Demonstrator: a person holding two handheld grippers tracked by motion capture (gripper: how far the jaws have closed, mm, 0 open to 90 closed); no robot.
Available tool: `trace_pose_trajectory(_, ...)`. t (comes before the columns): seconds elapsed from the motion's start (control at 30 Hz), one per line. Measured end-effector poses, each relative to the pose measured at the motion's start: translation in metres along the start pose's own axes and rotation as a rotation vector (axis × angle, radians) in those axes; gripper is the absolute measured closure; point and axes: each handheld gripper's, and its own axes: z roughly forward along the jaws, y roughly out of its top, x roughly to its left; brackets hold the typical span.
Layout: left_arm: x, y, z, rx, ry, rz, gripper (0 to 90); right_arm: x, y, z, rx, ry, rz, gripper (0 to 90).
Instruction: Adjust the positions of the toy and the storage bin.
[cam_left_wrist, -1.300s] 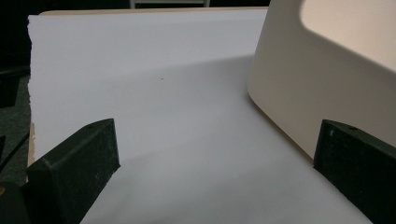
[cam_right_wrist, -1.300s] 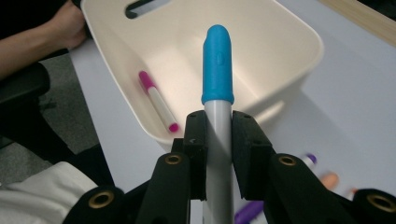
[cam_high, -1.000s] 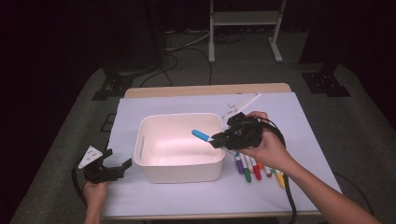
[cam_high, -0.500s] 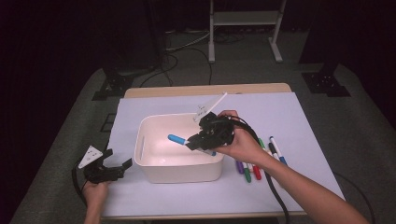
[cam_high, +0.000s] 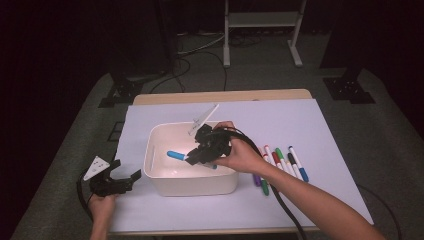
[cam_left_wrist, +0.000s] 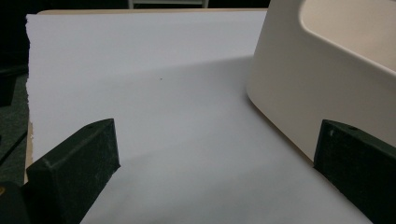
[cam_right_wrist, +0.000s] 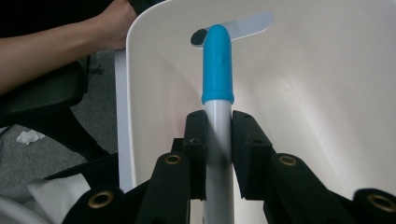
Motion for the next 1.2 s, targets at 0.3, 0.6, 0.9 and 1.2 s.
trace_pose_trajectory(0.3, 0.001, 0.000, 0.000, -0.002, -0.004, -0.005, 0.0, -0.004, 0.007, 0.024, 0.046, 0.025, -0.019, 75.5)
trace_pose_trajectory(0.6, 0.001, 0.000, 0.000, -0.003, -0.004, -0.006, 0.0, -0.003, 0.009, 0.041, 0.094, 0.027, -0.034, 75.5)
trace_pose_trajectory(0.9, 0.001, 0.000, 0.000, -0.004, -0.004, -0.007, 0.0, -0.002, 0.009, 0.051, 0.137, 0.032, -0.043, 75.3)
trace_pose_trajectory(1.2, 0.001, 0.000, -0.001, -0.010, -0.004, -0.012, 0.0, 0.001, 0.009, 0.057, 0.169, 0.034, -0.054, 74.9)
